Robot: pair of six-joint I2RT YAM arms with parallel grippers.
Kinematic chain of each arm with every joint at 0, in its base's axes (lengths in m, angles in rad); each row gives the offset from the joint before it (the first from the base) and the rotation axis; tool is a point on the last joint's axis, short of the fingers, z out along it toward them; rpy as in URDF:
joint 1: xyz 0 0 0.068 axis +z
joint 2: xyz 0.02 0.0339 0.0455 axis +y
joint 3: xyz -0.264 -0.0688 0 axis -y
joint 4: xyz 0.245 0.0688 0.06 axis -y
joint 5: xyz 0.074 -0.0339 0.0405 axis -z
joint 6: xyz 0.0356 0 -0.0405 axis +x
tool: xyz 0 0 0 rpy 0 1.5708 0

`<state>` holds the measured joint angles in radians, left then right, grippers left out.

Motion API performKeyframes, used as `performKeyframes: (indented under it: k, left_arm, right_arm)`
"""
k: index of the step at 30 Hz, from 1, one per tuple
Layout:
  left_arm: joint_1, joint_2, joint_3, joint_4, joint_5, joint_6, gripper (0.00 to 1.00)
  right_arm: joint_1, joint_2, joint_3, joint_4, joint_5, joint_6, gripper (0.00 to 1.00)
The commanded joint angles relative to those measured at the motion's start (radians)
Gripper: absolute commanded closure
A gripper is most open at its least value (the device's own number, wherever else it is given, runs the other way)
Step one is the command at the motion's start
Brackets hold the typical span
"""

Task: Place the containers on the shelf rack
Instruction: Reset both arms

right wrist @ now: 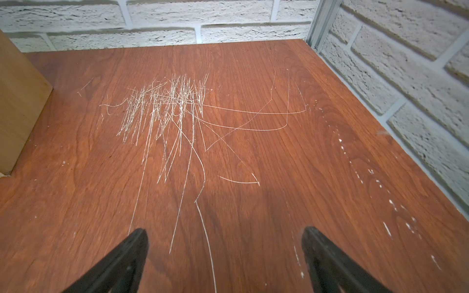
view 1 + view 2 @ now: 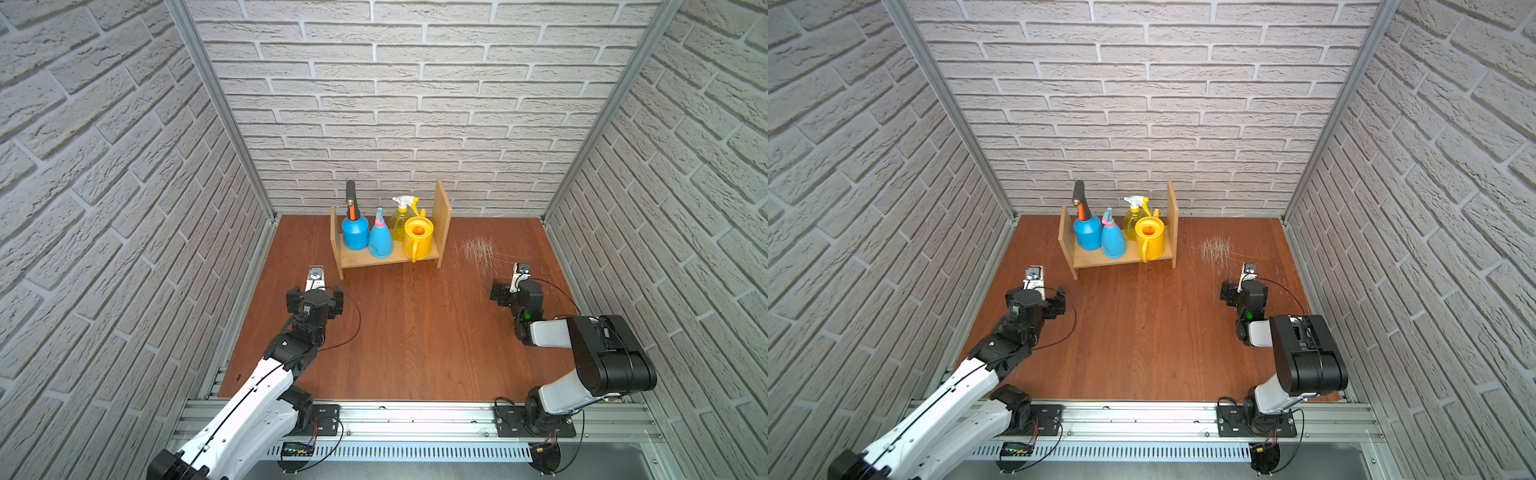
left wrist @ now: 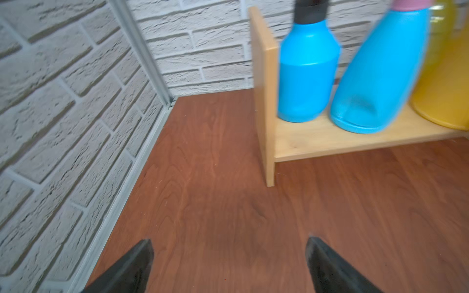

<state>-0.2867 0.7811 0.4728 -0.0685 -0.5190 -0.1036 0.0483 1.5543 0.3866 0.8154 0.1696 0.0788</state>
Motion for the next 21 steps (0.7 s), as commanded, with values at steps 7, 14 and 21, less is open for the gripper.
performKeyframes:
  k: [7,14,21]
  left_arm:
    - [0.317,0.397,-0.155,0.677,0.312,0.035,0.02]
    - [0.368,0.758,-0.123,1.01,0.513,0.064,0.02]
    - [0.377,0.766,-0.076,0.925,0.476,0.04,0.02]
  right_arm:
    - [-0.004,-0.023,0.018,0.022,0.012,0.009,0.01]
    - [-0.004,-0.023,0.017,0.025,0.012,0.008,0.01]
    - [-0.004,-0.024,0.016,0.028,0.01,0.008,0.01]
